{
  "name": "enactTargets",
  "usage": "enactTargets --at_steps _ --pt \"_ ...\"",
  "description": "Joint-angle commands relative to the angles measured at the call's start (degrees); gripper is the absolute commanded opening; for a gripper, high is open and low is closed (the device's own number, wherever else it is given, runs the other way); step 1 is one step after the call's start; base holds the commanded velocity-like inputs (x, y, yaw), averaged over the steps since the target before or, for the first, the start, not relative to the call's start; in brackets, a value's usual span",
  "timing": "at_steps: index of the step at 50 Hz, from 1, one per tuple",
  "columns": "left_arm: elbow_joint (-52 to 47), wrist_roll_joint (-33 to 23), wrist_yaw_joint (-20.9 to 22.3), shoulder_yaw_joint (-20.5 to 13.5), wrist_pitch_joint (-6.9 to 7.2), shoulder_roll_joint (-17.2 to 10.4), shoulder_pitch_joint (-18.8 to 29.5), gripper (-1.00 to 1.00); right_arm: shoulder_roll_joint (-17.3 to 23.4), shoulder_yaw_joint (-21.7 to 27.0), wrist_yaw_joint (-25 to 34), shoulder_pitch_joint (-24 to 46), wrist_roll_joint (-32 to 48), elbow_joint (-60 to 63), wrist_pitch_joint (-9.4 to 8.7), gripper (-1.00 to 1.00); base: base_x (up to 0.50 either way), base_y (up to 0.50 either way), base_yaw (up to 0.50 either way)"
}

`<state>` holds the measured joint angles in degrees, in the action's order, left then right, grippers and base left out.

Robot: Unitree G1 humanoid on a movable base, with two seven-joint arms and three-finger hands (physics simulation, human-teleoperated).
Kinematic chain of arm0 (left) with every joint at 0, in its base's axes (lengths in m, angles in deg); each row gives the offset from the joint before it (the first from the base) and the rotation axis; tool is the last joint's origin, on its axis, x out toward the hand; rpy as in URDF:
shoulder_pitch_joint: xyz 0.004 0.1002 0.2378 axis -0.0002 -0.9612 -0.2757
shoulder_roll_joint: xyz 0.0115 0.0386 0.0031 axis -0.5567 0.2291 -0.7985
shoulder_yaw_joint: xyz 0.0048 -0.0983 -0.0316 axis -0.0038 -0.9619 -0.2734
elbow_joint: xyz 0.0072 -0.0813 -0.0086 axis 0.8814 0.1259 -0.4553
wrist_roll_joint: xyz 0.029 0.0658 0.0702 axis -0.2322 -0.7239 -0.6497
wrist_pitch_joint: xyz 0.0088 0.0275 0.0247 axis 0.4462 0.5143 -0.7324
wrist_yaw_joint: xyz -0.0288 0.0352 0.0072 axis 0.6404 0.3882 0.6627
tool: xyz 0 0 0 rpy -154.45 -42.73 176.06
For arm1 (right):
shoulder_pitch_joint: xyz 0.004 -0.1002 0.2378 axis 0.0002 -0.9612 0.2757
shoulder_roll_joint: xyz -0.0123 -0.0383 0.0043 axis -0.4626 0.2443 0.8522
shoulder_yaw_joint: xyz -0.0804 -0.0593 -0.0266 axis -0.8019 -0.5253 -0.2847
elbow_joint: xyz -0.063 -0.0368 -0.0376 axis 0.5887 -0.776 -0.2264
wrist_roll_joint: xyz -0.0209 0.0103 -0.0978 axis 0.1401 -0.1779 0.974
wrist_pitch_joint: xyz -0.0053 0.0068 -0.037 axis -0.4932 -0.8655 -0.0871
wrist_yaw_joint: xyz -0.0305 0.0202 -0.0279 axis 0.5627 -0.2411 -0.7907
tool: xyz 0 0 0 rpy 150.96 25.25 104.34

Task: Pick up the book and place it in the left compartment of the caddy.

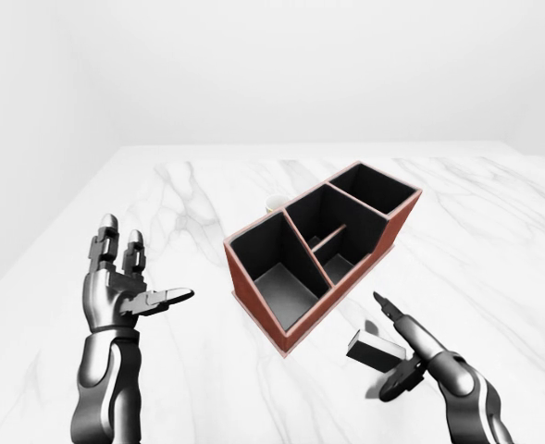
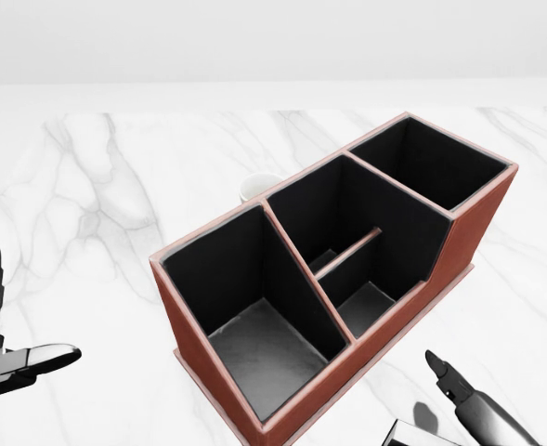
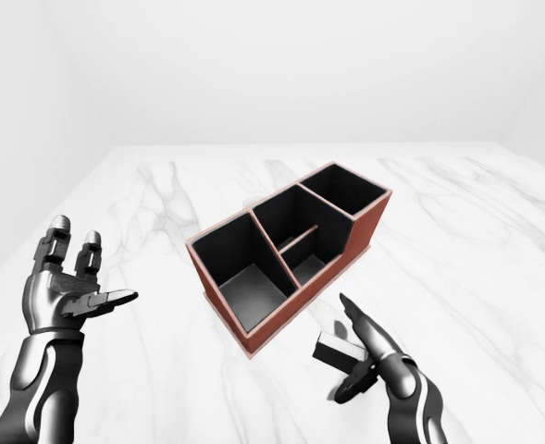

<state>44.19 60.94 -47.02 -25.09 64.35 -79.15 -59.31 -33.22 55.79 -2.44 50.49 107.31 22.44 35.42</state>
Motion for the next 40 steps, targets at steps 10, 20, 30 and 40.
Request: enactTargets --at_steps 10,20,30,40 --pt "0.2 -0.1 -0.1 0.0 0.0 0.0 0.1 1.0 0.8 -0.9 -1.6 0.2 -1.0 -4.1 0.0 -0.01 0.0 0.0 0.0" --pt "-0.1 0.0 -0.1 -0.1 0.0 0.0 0.0 1.0 0.4 -1.4 -0.7 -0.5 -0.2 -2.2 0.0 -1.0 0.0 0.0 0.0" --pt "0.0 -0.2 -0.2 0.0 0.0 0.0 0.1 1.0 -0.1 -1.7 0.7 -1.0 0.9 0.4 0.0 -1.0 0.0 0.0 0.0" --pt "0.2 0.1 -0.2 0.0 0.0 -0.1 0.2 1.0 -1.6 -2.7 3.8 -2.8 3.7 7.8 0.0 -1.0 0.0 0.0 0.0"
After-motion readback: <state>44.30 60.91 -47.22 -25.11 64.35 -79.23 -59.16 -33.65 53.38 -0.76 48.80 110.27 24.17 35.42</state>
